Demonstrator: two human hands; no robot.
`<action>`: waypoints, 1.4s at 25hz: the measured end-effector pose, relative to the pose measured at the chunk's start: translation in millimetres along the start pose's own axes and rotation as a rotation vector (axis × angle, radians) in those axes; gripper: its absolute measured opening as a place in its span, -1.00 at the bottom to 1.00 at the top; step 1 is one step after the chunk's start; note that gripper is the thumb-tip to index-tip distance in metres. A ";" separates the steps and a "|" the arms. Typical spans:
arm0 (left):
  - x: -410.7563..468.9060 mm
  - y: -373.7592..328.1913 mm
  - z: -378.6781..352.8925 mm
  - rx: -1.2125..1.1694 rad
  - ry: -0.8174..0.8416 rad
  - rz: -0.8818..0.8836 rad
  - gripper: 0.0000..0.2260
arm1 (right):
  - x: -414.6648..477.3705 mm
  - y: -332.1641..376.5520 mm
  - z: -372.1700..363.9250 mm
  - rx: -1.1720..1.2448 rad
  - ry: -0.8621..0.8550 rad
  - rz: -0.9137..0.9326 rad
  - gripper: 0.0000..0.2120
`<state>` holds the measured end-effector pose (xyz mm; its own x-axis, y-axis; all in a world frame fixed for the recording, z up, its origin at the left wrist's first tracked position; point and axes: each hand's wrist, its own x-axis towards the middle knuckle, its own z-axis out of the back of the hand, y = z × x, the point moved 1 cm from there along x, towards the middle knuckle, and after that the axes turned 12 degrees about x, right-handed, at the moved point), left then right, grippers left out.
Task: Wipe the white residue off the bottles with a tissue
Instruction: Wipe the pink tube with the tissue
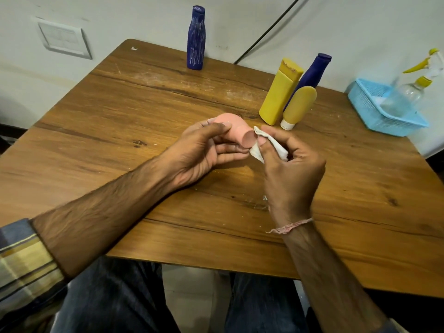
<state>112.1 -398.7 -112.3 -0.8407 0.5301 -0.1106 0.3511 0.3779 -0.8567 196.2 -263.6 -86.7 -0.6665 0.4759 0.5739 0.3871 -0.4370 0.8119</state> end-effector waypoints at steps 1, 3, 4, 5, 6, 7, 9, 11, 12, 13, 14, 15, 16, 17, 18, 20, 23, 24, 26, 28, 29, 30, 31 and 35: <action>-0.5 0.1 0.3 -0.012 0.007 0.013 -0.66 | -2.1 2.7 -3.6 -0.074 0.009 0.099 -0.81; 0.2 0.3 2.0 -0.054 0.006 0.036 -0.61 | -7.3 3.8 -11.7 -0.185 0.036 0.237 -0.78; 0.7 -0.2 4.1 -0.072 0.003 0.038 -0.57 | -10.4 3.8 -15.8 -0.217 0.045 0.266 -0.76; 1.2 -0.8 6.1 -0.081 0.001 0.035 -0.53 | -13.1 3.3 -19.0 -0.234 0.057 0.279 -0.74; 1.9 -0.8 8.0 -0.085 -0.002 0.031 -0.51 | -14.5 2.8 -20.3 -0.237 0.081 0.290 -0.73; 1.9 -0.7 8.5 -0.087 -0.005 0.028 -0.50 | -15.1 1.5 -20.1 -0.232 0.116 0.303 -0.72; 0.7 -1.3 6.4 -0.066 -0.007 0.015 -0.57 | -15.2 -0.4 -16.0 -0.205 0.182 0.300 -0.75; 0.9 -2.8 1.6 -0.029 -0.028 0.004 -0.63 | -9.3 0.1 -8.6 -0.179 0.130 0.265 -0.78; 1.1 -3.8 0.1 -0.021 -0.050 -0.006 -0.60 | -3.9 1.1 -5.0 -0.170 0.072 0.257 -0.81; 1.0 -4.7 -0.9 -0.017 -0.072 -0.013 -0.56 | 1.9 2.0 -1.7 -0.170 0.021 0.261 -0.83; 0.3 -5.2 -1.8 -0.008 -0.090 -0.017 -0.53 | 7.6 2.8 0.9 -0.177 -0.003 0.270 -0.84; -0.9 -5.3 -2.9 0.013 -0.101 -0.021 -0.52 | 13.8 2.3 1.6 -0.190 0.016 0.272 -0.83; -2.1 -4.7 -4.2 0.042 -0.100 -0.025 -0.51 | 19.8 1.5 1.0 -0.208 0.074 0.258 -0.82; -3.4 -4.3 -5.8 0.075 -0.095 -0.029 -0.50 | 24.9 0.3 -0.9 -0.226 0.152 0.224 -0.80; -4.5 -4.2 -6.1 0.105 -0.091 -0.038 -0.49 | 28.8 -0.3 -3.3 -0.243 0.234 0.184 -0.78; -5.5 -4.5 -4.1 0.133 -0.096 -0.049 -0.48 | 34.3 0.5 -5.0 -0.263 0.368 0.167 -0.77; -4.9 -4.2 -1.1 0.093 -0.113 -0.045 -0.49 | 40.1 7.2 5.8 -0.207 0.550 0.283 -0.75; -3.9 -3.9 -0.9 0.074 -0.117 -0.044 -0.49 | 41.2 10.0 10.6 -0.190 0.573 0.312 -0.75; -2.1 -4.2 -1.1 0.029 -0.120 -0.042 -0.48 | 41.8 7.8 15.6 -0.155 0.464 0.241 -0.78; 0.1 -4.8 0.1 -0.004 -0.120 -0.052 -0.42 | 39.7 0.9 13.9 -0.024 0.258 -0.008 -0.78; 0.8 -4.8 1.8 0.004 -0.121 -0.067 -0.38 | 36.5 -2.0 10.6 0.095 0.165 -0.176 -0.78; 1.4 -4.1 4.4 0.026 -0.116 -0.087 -0.35 | 33.0 -3.8 6.4 0.234 0.088 -0.358 -0.77; 1.8 -2.8 6.5 0.046 -0.102 -0.108 -0.34 | 29.2 -3.9 2.2 0.372 0.030 -0.539 -0.78; 1.5 -0.8 9.9 0.050 -0.016 -0.154 -0.43 | 19.0 -3.0 -5.9 0.661 -0.155 -0.874 -0.81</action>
<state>106.5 -405.7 -116.7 -0.8895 0.4567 0.0165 0.1967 0.4152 -0.8882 178.6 -257.8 -78.8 -0.8072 0.5322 -0.2553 0.1171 0.5683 0.8145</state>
